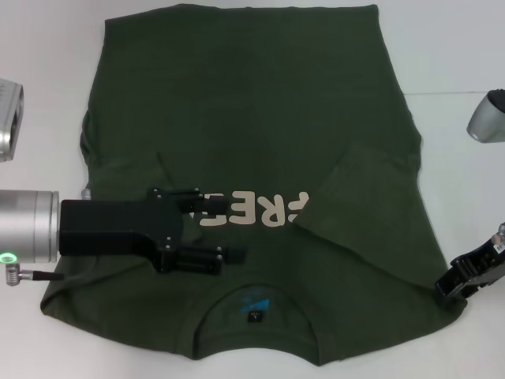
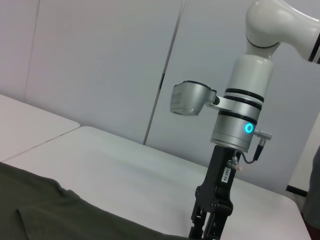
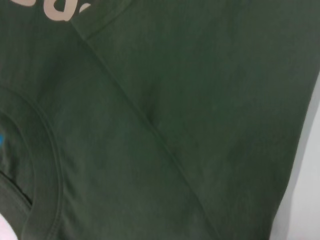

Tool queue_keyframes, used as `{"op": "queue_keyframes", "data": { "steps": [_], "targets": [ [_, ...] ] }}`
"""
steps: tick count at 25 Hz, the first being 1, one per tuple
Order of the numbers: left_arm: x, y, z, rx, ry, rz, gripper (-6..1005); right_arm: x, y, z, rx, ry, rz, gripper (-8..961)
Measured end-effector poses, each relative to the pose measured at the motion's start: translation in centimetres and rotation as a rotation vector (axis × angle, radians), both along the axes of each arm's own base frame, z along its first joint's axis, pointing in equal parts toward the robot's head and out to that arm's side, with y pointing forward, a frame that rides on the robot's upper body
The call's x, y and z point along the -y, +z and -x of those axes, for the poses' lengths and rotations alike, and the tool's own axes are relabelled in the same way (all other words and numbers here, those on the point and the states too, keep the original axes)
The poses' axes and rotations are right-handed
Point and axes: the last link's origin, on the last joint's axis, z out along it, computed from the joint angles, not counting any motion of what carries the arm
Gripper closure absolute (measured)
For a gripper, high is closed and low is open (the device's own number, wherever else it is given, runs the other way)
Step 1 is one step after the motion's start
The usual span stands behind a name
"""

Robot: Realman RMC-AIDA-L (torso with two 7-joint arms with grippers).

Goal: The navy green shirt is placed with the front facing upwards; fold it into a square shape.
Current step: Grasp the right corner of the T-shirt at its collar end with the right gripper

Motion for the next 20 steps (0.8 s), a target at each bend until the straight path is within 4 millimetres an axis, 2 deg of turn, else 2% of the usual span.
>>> {"op": "queue_keyframes", "data": {
  "steps": [7,20],
  "targets": [
    [0.0,0.0,0.0,-0.001,-0.001,-0.003,110,-0.2,-0.7,-0.2,0.062,0.012,0.025,401],
    [-0.3,0.0,0.1,-0.007,0.0,-0.021,110,-0.2,-1.4,0.4,0.074,0.038,0.047,447]
  ]
}}
